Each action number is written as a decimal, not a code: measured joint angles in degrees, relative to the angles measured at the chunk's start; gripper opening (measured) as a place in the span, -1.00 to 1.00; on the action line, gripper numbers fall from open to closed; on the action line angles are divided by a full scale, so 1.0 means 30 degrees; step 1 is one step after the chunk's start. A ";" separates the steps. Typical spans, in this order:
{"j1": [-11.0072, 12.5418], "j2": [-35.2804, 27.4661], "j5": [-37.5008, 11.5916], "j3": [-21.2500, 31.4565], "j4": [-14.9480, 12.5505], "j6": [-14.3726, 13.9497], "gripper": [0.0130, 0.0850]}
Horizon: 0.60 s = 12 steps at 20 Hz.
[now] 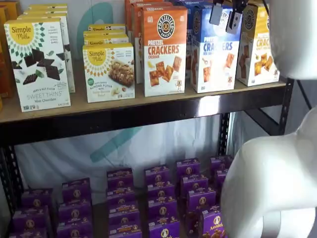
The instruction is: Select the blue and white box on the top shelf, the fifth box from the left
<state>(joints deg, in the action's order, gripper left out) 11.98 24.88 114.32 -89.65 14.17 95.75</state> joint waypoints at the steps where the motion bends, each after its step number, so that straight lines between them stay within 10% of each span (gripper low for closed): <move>1: -0.0184 0.0005 -0.0045 0.0015 -0.0280 -0.0053 1.00; 6: -0.1145 0.0302 -0.0816 0.0776 -0.0915 -0.0640 1.00; 12: -0.0227 0.0595 -0.1579 0.1071 0.1324 -0.0713 1.00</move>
<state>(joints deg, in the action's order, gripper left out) 11.30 26.67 109.59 -86.43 18.14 93.61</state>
